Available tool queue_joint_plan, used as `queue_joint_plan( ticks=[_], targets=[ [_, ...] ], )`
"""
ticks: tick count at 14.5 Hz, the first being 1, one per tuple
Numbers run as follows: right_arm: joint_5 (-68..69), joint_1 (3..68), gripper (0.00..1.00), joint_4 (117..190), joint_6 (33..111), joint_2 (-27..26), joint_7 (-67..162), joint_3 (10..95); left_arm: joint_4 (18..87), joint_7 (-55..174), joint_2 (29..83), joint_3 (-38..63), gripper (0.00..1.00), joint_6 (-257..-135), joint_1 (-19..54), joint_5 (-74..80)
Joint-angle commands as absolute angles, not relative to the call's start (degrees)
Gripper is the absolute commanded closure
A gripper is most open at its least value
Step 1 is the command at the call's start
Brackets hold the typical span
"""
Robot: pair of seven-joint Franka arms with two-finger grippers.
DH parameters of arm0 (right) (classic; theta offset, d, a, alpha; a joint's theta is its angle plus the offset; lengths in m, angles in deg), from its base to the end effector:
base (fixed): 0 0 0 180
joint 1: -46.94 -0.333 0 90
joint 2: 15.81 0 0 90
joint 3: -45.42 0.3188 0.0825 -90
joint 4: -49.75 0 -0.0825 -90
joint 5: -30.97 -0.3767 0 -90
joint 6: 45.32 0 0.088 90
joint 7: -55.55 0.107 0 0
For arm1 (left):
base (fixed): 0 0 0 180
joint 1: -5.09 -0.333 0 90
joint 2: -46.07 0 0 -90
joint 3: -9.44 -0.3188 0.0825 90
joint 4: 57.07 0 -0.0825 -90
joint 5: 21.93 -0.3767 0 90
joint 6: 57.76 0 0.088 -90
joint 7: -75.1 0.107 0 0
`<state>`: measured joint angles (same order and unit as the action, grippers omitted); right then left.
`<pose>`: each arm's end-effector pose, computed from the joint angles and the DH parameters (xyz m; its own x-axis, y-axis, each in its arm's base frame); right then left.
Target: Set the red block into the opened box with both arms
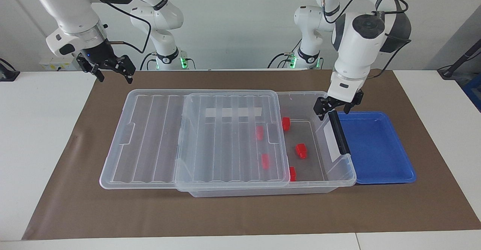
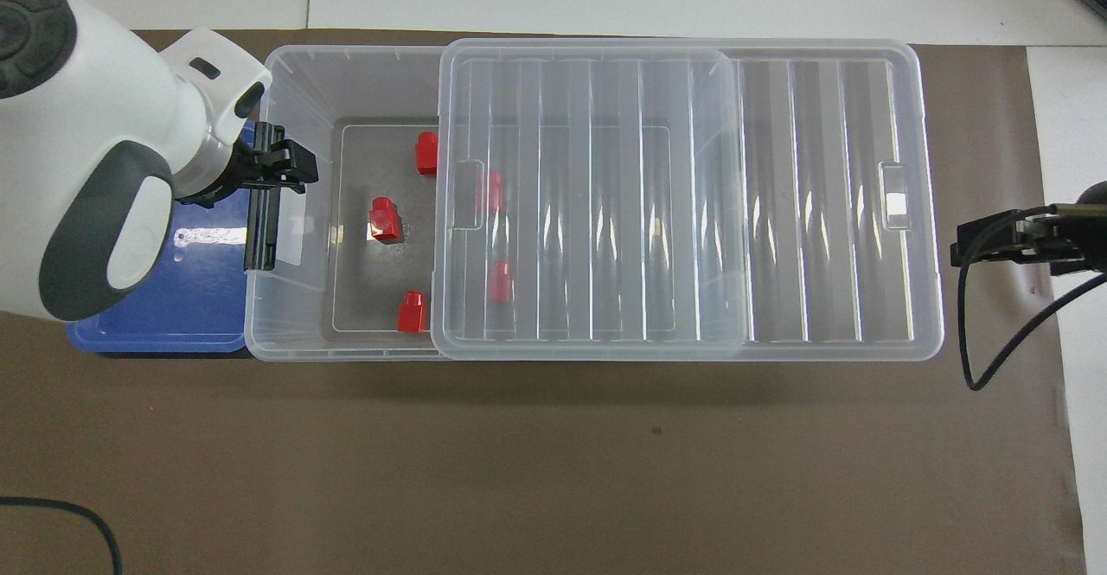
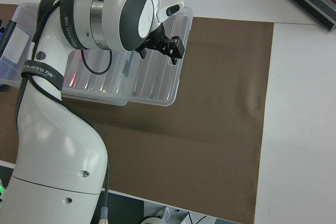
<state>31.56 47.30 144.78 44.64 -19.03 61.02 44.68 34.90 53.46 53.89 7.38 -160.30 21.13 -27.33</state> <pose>0.5280 -0.0114 0.6167 0.9929 -0.1144 -0.0312 -0.1140 -0.9934 0.0126 0.5872 -0.1392 0.5527 0.9906 0.1114 0.0797 0.1173 -0.9904 -0.0734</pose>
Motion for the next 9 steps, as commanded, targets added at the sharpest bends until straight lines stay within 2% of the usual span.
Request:
queue_joint_plan(
  ticks=[1,9],
  targets=[
    [30.5,47.8,0.00,144.9,44.3,-19.4,59.7,44.8,35.3,61.2,49.8,7.5,0.00,-156.6,17.1,-27.9],
    [30.5,47.8,0.00,144.9,44.3,-19.4,59.7,44.8,36.1,78.5,46.7,7.5,0.00,-153.6,7.9,-27.5]
  ],
)
